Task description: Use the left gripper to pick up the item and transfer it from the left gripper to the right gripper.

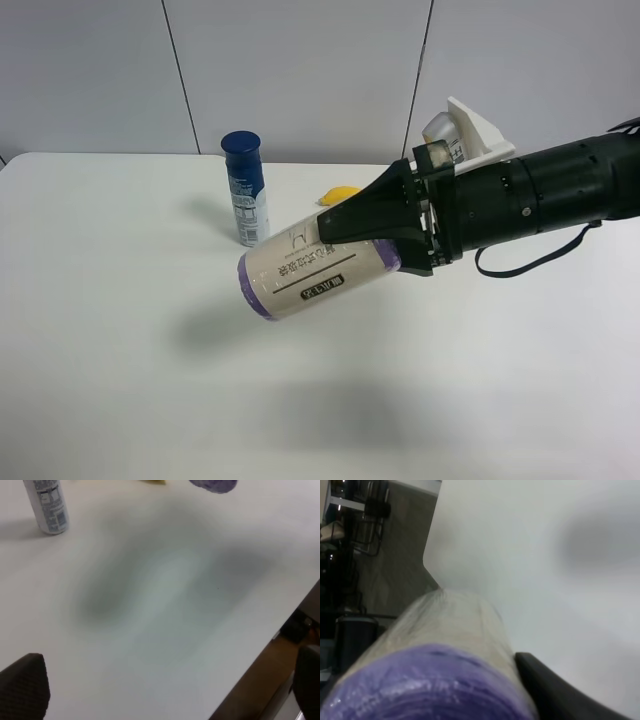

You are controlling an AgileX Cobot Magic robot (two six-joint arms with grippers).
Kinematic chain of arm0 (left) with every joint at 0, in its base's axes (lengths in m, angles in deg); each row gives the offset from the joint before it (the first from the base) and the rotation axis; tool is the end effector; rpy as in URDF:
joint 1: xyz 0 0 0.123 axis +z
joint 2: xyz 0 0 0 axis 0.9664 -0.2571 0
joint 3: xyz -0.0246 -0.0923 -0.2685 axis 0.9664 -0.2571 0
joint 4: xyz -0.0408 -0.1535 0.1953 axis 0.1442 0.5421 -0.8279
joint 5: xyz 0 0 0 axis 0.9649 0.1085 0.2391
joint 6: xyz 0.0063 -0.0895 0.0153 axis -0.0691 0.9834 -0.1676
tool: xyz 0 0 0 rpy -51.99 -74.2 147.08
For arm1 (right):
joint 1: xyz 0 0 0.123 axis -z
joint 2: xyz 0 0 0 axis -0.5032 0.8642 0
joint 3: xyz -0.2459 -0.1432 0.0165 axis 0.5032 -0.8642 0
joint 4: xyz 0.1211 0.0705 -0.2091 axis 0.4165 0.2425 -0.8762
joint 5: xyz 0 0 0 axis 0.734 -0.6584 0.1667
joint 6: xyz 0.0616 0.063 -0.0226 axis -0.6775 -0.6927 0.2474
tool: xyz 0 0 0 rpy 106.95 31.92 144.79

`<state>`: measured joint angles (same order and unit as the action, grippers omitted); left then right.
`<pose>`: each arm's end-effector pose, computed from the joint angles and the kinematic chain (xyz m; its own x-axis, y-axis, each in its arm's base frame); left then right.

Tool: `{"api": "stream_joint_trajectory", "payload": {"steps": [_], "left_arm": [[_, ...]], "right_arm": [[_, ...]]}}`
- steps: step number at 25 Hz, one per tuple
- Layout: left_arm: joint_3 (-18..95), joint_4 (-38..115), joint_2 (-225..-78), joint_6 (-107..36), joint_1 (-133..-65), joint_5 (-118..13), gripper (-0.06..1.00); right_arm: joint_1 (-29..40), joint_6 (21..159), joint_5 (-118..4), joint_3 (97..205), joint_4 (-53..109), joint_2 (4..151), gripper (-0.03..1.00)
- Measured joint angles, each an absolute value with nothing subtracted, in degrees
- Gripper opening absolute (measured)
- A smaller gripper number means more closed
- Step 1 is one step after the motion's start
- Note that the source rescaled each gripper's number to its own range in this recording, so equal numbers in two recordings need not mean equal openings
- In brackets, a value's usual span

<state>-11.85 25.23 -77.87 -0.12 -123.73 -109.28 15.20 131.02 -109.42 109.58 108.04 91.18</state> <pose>-0.0043 0.0049 0.2794 -0.3106 0.3172 -0.8960 0.7434 0.6685 -0.0211 0.2221 0.1421 0.2211 -0.9114 -0.0634 -0.4067 -0.4012 0.3577 0.8433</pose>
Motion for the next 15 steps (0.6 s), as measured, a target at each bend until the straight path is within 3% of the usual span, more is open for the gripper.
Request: {"api": "stream_joint_trajectory", "payload": {"steps": [7,15], "left_arm": [[-11.9,24.9,-77.9,-0.1,-122.2,-109.3,0.99],[-11.9,25.2,-77.9,-0.1,-106.6,-109.3,0.99]], "right_arm": [[15.2,131.0,-109.4,109.6,108.0,91.2,0.0],[15.2,131.0,-109.4,109.6,108.0,91.2,0.0]]}}
